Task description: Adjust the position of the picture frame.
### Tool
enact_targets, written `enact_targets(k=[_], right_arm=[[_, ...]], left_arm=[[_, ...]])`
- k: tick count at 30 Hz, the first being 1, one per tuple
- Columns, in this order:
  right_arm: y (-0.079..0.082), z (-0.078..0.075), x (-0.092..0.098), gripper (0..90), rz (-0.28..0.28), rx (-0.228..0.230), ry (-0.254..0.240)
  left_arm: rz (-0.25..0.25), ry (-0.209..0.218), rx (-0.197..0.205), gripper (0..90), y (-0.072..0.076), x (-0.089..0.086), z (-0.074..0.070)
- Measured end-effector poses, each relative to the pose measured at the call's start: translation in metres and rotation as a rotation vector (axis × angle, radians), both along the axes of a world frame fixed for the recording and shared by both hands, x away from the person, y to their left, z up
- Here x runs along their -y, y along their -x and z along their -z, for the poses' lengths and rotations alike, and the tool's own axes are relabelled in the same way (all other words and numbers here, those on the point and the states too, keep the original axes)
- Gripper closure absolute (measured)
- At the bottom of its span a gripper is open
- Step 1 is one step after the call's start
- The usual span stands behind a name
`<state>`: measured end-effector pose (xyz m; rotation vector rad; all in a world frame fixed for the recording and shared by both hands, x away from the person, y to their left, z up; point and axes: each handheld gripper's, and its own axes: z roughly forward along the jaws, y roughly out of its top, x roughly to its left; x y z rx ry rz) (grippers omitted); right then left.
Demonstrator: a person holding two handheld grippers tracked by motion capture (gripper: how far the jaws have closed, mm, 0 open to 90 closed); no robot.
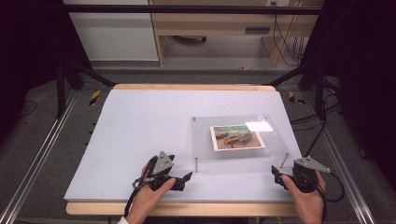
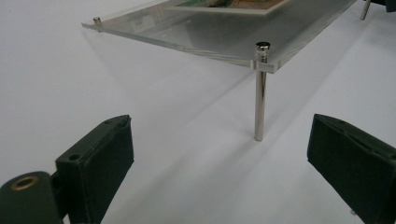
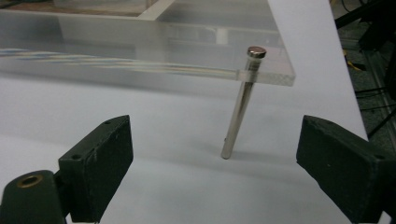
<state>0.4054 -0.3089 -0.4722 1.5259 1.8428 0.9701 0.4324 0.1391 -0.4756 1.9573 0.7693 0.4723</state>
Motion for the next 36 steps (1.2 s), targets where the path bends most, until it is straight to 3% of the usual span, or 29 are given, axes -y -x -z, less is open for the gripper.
enact_targets(k=[6, 9, 10, 13, 18, 23, 25, 31, 33, 34, 36], right_arm=[[0.001, 0.002, 0.001, 18.1, -0.007, -0.02, 0.017], [0.001, 0.002, 0.001, 18.7, -0.006, -0.008, 0.027], [0.002, 0.002, 0.0, 19.9, -0.007, 0.014, 0.054], [0.002, 0.003, -0.001, 20.0, -0.011, 0.023, 0.058], [0.0, 0.005, 0.001, 27.5, 0.001, 0.055, 0.028], [-0.003, 0.009, 0.004, 34.9, 0.007, 0.073, -0.008], [-0.006, 0.01, 0.005, 42.9, 0.001, 0.081, -0.018], [-0.013, 0.01, 0.01, 52.5, 0.016, 0.121, -0.026], [-0.017, 0.01, 0.012, 54.8, 0.03, 0.122, -0.048], [-0.019, 0.011, 0.015, 58.3, 0.018, 0.125, -0.082], [-0.02, 0.01, 0.015, 63.7, 0.027, 0.126, -0.089]], left_arm=[[-0.01, -0.005, 0.019, 5.3, 0.001, -0.004, 0.0], [-0.008, 0.002, 0.029, 5.3, 0.002, -0.004, 0.0], [-0.006, 0.013, 0.038, 5.2, 0.003, -0.003, 0.0], [-0.006, 0.02, 0.025, 3.9, 0.004, -0.002, 0.0], [-0.002, 0.052, 0.008, 3.7, 0.006, -0.002, -0.001], [-0.011, 0.083, 0.019, 3.8, 0.007, -0.004, -0.004], [-0.016, 0.098, 0.011, 3.8, 0.006, -0.006, -0.004], [-0.015, 0.104, -0.002, 4.7, 0.006, -0.007, -0.005], [-0.012, 0.11, -0.008, 5.0, 0.006, -0.006, -0.006], [-0.009, 0.11, -0.009, 5.0, 0.007, -0.005, -0.006], [-0.008, 0.116, -0.009, 5.2, 0.007, -0.004, -0.007]])
